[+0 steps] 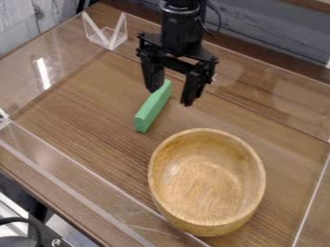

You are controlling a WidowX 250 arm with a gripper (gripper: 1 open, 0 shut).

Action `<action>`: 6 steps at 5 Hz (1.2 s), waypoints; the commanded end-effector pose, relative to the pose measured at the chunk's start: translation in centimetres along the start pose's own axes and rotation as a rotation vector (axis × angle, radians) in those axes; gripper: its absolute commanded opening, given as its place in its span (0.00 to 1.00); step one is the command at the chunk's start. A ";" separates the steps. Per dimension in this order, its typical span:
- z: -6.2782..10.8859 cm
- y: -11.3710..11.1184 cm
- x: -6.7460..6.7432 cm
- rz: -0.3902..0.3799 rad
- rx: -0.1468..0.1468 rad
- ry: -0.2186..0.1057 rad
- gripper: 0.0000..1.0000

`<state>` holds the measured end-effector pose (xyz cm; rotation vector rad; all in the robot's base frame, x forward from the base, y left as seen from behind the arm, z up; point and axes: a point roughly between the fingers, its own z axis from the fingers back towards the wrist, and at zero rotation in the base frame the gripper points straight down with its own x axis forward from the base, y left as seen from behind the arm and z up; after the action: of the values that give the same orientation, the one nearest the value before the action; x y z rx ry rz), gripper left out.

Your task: Put the green block in the brown bowl

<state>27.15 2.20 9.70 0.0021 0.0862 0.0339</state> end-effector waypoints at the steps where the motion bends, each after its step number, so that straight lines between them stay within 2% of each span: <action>1: 1.1 0.7 0.2 0.001 0.006 -0.059 1.00; 6: -1.2 2.1 -0.4 0.000 0.001 -0.051 1.00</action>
<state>26.22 4.04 7.72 -0.0024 0.0709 0.0333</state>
